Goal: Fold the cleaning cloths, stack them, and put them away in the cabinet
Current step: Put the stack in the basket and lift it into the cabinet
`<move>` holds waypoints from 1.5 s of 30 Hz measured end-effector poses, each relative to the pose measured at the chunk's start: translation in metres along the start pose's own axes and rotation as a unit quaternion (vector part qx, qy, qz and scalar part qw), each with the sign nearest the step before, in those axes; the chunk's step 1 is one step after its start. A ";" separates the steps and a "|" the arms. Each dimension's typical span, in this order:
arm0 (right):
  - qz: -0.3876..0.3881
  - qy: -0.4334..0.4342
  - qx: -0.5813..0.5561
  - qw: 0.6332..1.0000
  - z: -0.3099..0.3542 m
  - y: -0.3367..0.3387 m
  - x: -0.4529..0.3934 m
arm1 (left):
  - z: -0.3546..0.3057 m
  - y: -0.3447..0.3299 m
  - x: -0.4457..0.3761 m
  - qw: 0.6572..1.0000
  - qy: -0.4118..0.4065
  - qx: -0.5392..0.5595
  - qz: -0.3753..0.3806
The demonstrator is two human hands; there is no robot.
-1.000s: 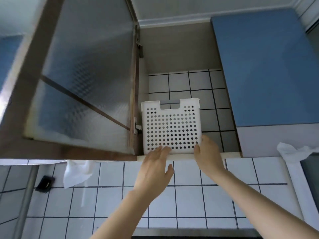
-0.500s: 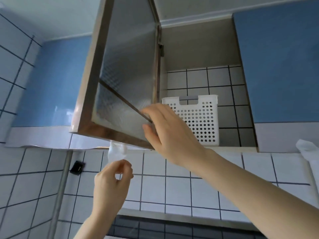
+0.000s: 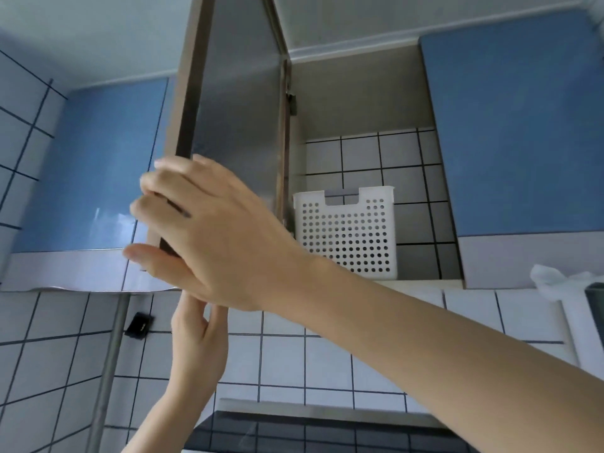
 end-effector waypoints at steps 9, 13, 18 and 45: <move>0.026 -0.039 0.100 0.994 -0.055 0.121 0.059 | -0.036 -0.064 0.042 0.992 -0.124 0.005 0.024; 0.043 -0.106 0.165 0.980 -0.092 0.169 0.111 | -0.039 -0.111 0.063 0.982 -0.168 -0.044 0.076; 0.135 -0.187 0.301 0.925 -0.145 0.192 0.199 | -0.024 -0.181 0.086 0.937 -0.288 -0.151 0.132; 0.421 -0.327 0.341 0.775 -0.197 0.158 0.303 | 0.017 -0.249 0.112 0.834 -0.363 -0.342 0.235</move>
Point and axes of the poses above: each hand's wrist, its own x-axis away from the middle knuckle, its own y-axis out of the back of the hand, z = x × y, the point moved 3 cm from there along -x, towards the middle knuckle, and after that the axes turned 12 degrees about -z, right-handed, at the moved point
